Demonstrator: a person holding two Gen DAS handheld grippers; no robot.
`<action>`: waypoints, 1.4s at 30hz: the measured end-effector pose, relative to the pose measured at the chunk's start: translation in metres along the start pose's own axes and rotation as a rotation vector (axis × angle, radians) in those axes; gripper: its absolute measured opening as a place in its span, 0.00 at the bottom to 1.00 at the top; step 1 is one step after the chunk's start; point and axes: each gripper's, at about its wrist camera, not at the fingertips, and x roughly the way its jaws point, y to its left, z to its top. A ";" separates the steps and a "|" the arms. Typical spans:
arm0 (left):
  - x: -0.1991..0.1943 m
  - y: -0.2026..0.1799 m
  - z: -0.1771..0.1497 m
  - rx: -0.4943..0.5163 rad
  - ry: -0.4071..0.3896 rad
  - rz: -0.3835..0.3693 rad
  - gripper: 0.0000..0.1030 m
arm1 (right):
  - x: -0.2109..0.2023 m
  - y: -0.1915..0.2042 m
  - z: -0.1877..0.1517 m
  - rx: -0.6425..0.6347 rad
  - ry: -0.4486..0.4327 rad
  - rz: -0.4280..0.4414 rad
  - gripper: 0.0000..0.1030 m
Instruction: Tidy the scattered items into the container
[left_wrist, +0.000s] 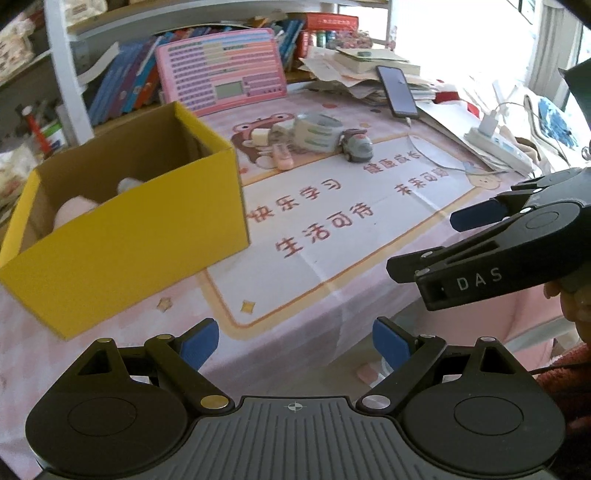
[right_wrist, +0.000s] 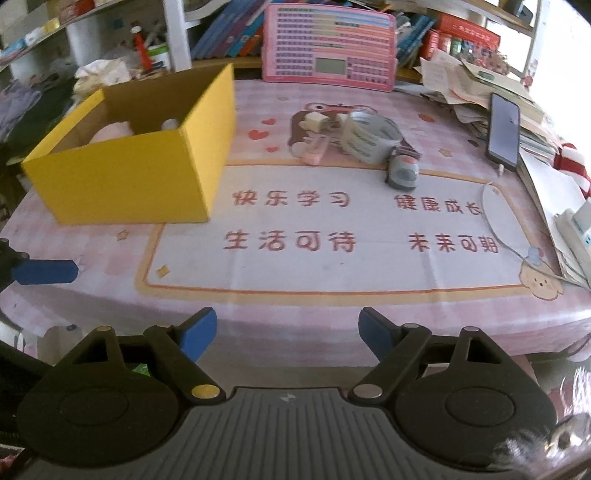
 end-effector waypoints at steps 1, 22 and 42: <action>0.003 -0.001 0.003 0.004 0.000 -0.004 0.90 | 0.002 -0.004 0.002 0.005 0.001 -0.004 0.81; 0.078 -0.040 0.097 0.032 -0.017 -0.022 0.90 | 0.049 -0.106 0.062 0.047 0.002 0.011 0.78; 0.152 -0.026 0.170 -0.101 0.032 0.182 0.86 | 0.136 -0.163 0.137 0.045 0.023 0.119 0.64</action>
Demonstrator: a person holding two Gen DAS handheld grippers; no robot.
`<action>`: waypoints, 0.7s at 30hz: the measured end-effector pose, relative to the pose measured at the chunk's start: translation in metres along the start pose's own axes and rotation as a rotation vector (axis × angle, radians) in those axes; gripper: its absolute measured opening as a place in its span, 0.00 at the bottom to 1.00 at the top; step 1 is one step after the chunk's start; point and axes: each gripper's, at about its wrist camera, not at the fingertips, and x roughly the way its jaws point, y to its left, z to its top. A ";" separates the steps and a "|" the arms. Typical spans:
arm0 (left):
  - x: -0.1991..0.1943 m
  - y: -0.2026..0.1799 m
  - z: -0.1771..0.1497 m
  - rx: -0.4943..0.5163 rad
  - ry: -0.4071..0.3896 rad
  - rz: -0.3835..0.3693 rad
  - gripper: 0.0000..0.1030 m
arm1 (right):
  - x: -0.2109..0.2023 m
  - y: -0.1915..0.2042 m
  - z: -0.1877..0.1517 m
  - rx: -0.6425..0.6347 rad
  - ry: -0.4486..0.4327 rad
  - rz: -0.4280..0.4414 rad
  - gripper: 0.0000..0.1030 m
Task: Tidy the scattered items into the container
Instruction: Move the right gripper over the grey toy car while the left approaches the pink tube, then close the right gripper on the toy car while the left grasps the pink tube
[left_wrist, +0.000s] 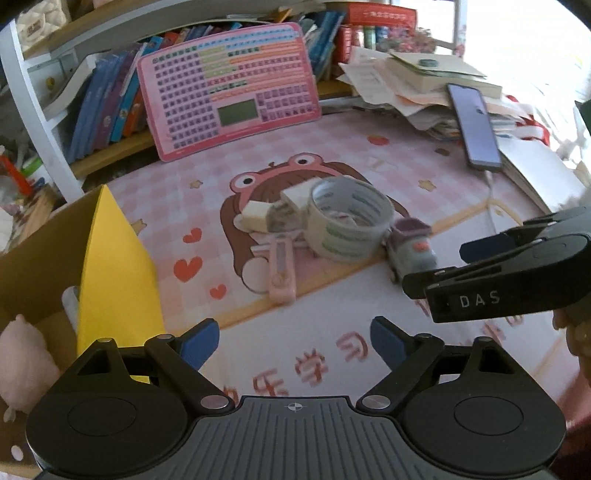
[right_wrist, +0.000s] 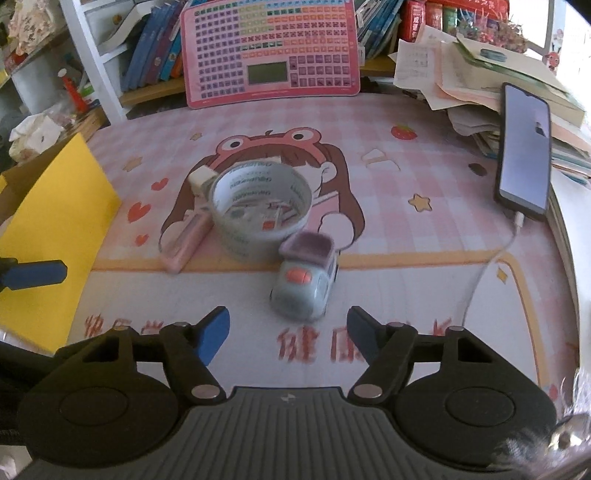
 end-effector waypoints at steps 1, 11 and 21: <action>0.005 0.000 0.003 -0.005 0.002 0.001 0.79 | 0.004 -0.002 0.004 0.000 -0.001 0.001 0.62; 0.049 0.000 0.028 -0.024 0.058 0.026 0.53 | 0.033 -0.020 0.022 0.024 0.027 0.037 0.49; 0.087 0.006 0.041 -0.062 0.118 0.053 0.53 | 0.045 -0.026 0.026 0.011 0.033 0.069 0.46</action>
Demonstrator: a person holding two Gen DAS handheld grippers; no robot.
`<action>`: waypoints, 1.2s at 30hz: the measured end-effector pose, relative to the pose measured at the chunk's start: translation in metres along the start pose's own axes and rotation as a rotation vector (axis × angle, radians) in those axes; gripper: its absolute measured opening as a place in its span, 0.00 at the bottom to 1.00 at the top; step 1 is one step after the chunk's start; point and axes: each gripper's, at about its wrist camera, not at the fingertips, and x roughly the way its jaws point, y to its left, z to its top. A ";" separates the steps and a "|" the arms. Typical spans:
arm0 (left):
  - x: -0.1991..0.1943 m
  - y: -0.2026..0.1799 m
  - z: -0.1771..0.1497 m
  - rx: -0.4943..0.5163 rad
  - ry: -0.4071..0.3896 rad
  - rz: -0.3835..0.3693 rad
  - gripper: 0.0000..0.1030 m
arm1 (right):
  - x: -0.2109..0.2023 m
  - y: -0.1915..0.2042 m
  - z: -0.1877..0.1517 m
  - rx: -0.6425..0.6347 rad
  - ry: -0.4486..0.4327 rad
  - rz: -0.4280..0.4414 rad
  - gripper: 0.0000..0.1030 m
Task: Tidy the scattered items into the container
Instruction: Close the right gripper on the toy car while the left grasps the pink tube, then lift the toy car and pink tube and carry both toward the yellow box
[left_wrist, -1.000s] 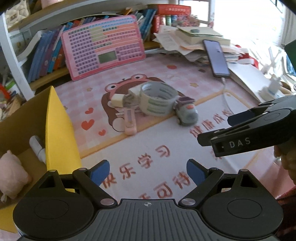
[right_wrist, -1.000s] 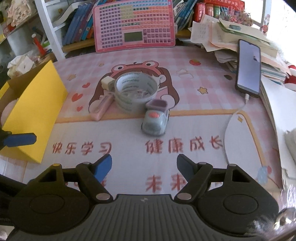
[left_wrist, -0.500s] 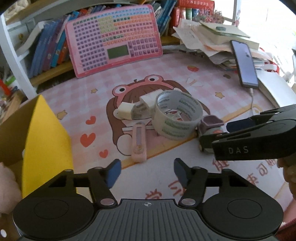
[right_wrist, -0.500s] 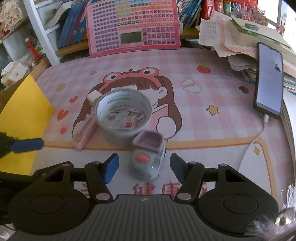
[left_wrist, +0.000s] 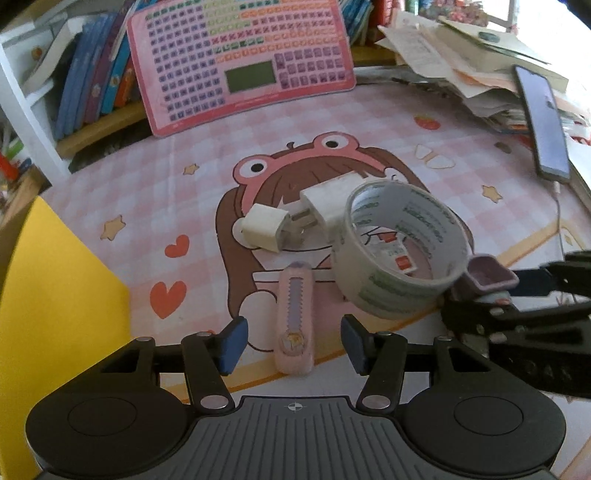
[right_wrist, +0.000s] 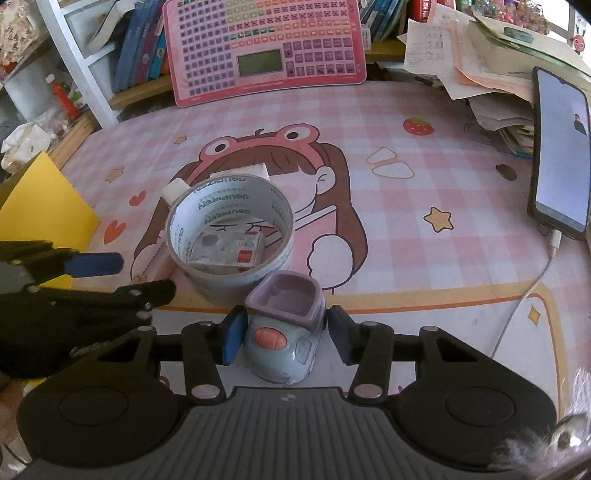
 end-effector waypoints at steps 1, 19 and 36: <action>0.002 0.001 0.001 -0.008 0.003 0.000 0.53 | 0.000 -0.001 0.000 -0.002 -0.001 0.003 0.46; -0.007 0.002 -0.004 -0.054 -0.009 -0.079 0.22 | -0.006 -0.005 -0.004 0.000 -0.021 0.024 0.39; -0.054 0.004 -0.027 -0.121 -0.040 -0.108 0.22 | -0.039 -0.007 -0.028 0.003 -0.026 0.051 0.39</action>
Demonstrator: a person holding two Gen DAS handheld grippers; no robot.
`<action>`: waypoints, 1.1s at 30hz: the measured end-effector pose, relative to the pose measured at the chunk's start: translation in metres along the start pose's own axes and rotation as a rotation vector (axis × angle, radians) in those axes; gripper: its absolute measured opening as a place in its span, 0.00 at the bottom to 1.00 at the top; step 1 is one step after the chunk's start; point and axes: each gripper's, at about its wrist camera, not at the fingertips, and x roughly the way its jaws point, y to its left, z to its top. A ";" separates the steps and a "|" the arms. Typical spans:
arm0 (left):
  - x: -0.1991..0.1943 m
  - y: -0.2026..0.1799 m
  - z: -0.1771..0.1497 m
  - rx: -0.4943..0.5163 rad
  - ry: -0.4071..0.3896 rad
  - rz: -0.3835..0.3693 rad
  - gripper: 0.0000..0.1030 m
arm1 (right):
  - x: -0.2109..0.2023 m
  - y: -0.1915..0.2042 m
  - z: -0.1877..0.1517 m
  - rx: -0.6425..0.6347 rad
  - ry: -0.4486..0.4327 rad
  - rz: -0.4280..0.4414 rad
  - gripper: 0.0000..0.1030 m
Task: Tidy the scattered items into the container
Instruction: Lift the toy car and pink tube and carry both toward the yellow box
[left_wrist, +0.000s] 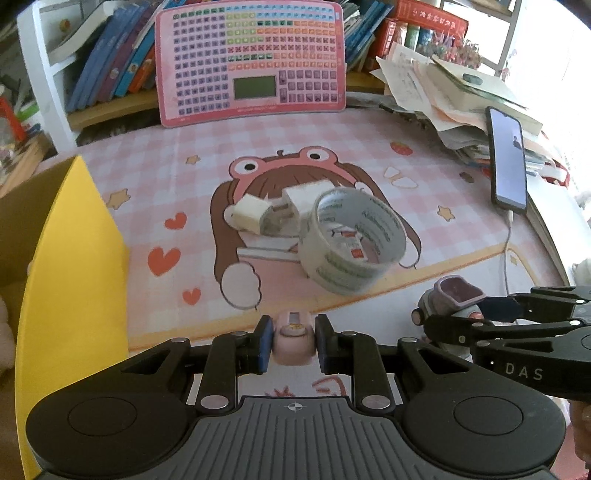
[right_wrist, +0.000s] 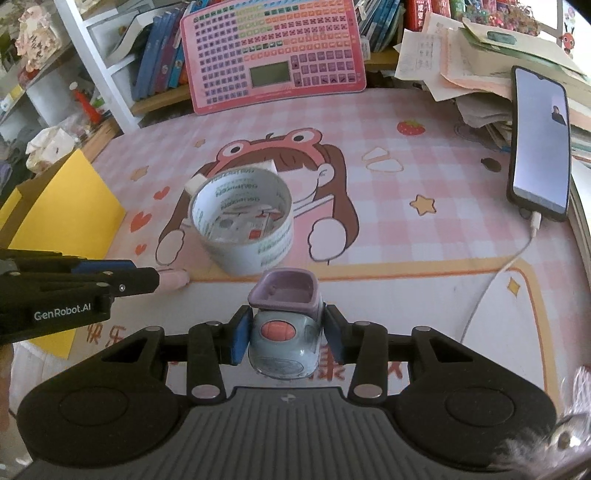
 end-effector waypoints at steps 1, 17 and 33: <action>-0.002 0.000 -0.002 -0.003 -0.001 -0.002 0.22 | -0.001 0.001 -0.002 0.001 0.003 0.003 0.39; -0.037 -0.007 -0.022 -0.018 -0.024 -0.032 0.22 | -0.014 0.014 -0.020 -0.017 0.020 0.040 0.39; -0.085 0.034 -0.077 -0.128 -0.077 -0.220 0.22 | -0.050 0.065 -0.063 -0.029 0.031 -0.061 0.39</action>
